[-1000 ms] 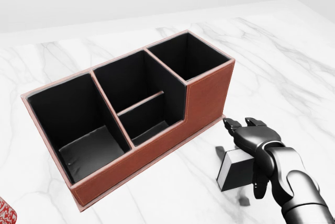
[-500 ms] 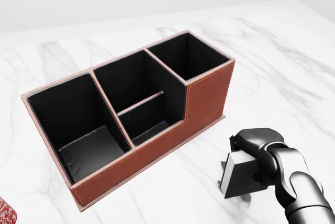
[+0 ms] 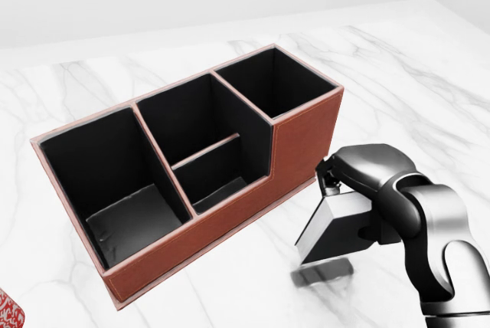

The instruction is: Pick up the book and place it in the left compartment of the caddy.

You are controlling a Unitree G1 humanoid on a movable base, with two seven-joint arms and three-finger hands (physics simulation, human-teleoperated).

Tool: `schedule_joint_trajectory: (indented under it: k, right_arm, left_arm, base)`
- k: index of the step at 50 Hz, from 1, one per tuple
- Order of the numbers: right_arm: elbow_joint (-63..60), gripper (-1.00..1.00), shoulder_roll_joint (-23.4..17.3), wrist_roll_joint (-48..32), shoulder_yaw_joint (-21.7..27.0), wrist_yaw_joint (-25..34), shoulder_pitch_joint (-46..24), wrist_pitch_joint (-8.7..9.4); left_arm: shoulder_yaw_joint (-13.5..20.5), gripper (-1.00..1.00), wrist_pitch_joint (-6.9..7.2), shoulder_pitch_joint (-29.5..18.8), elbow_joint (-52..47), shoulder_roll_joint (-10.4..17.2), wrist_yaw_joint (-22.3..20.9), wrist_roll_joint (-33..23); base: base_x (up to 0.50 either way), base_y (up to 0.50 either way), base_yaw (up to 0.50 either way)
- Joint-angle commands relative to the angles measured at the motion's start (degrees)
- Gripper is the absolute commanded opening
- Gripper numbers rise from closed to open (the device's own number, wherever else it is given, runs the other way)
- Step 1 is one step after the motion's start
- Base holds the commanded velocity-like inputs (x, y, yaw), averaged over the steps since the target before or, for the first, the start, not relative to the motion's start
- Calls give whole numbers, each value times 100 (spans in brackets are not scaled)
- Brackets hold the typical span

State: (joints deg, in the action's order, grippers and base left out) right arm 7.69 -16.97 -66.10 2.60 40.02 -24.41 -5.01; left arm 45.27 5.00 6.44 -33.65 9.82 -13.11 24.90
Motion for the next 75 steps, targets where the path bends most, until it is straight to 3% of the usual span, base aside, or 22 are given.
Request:
schedule_joint_trajectory:
  k: [1,17,32,46,61,75]
  right_arm:
    - [-1265,-100,163,363,85,-2,-276,1]
    - [-1422,-100,654,569,-361,-2,-1686,1]
    - [-767,-100,1277,477,-679,-2,-2841,1]
    - [124,-100,1941,332,-977,-2,-3298,1]
    - [1113,-100,2333,154,-1068,-2,-3538,1]
    - [2033,-100,2476,325,-1042,-1112,-4096,1]
  left_arm:
    - [74,100,0,43,-4,-20,-38,73]
    - [192,100,0,111,-56,-64,-95,162]
    - [262,100,0,189,0,-140,-172,237]
    - [299,100,0,257,79,-195,-257,272]
    - [323,100,0,310,158,-220,-327,302]
    - [346,100,0,338,196,-238,-364,304]
  base:
    - [0,0,0]
    - [0,0,0]
    - [0,0,0]
    - [0,0,0]
    - [0,0,0]
    - [0,0,0]
